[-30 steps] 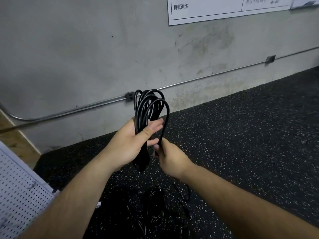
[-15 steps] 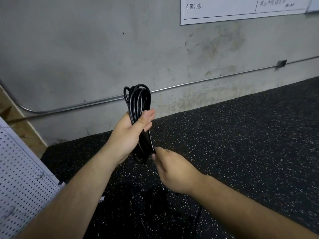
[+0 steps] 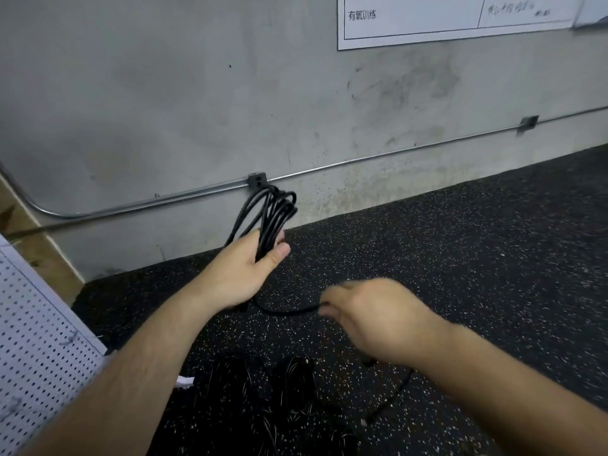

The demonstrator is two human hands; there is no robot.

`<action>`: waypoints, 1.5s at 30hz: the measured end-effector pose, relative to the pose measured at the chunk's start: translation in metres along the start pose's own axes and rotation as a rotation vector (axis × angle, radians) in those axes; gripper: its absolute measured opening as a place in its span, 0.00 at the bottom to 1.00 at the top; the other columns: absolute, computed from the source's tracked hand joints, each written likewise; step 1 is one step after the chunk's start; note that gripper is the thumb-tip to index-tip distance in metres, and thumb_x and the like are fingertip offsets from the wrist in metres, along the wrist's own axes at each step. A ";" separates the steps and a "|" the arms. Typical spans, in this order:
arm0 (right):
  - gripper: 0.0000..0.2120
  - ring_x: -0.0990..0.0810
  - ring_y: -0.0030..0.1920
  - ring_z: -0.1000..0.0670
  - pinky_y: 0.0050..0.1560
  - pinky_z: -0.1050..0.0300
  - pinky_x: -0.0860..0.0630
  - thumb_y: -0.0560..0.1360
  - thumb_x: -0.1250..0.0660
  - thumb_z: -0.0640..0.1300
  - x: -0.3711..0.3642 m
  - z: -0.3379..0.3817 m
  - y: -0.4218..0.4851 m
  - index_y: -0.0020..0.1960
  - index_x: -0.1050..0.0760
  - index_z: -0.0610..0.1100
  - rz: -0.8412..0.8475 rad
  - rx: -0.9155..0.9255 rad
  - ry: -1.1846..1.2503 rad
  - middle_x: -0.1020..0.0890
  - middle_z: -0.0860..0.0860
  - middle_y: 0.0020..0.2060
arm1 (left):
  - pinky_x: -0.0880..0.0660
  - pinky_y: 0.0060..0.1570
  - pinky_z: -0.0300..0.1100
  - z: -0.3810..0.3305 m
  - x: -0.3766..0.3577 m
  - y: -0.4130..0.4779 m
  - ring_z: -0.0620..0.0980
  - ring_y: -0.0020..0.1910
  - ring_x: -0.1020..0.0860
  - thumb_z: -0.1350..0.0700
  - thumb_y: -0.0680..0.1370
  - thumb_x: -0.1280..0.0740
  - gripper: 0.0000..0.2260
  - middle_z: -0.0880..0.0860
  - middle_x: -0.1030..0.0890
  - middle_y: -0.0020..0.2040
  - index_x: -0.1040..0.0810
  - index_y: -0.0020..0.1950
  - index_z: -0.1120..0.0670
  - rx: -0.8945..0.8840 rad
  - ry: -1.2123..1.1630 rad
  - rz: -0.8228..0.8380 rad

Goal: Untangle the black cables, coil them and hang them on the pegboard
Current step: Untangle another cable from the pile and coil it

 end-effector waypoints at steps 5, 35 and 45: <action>0.24 0.17 0.41 0.48 0.37 0.52 0.21 0.80 0.48 0.63 0.044 -0.014 0.008 0.55 0.19 0.50 -0.375 -0.017 0.108 0.17 0.55 0.46 | 0.26 0.63 0.40 -0.027 -0.037 -0.011 0.30 0.55 0.22 0.25 0.71 0.46 0.25 0.36 0.18 0.54 0.20 0.52 0.38 -0.029 -0.190 0.120; 0.12 0.14 0.48 0.44 0.61 0.51 0.24 0.87 0.45 0.42 -0.071 -0.030 0.007 0.54 0.24 0.41 0.061 -0.331 1.264 0.20 0.47 0.37 | 0.29 0.28 0.35 -0.026 0.004 0.005 0.41 0.24 0.37 0.44 0.78 0.35 0.14 0.44 0.37 0.29 0.32 0.37 0.48 0.047 -1.435 -0.236; 0.15 0.34 0.26 0.52 0.27 0.62 0.40 0.84 0.41 0.49 -0.013 0.012 0.012 0.40 0.32 0.46 -0.122 -0.200 0.426 0.29 0.54 0.29 | 0.17 0.51 0.47 -0.037 -0.013 -0.004 0.59 0.55 0.15 0.50 0.79 0.34 0.14 0.60 0.14 0.53 0.27 0.58 0.58 -0.002 -0.961 -0.175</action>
Point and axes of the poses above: each hand's wrist, its own y-axis towards the middle knuckle, its own x-axis out of the back of the hand, z = x × y, the point moved 6 cm from there along y, towards the middle knuckle
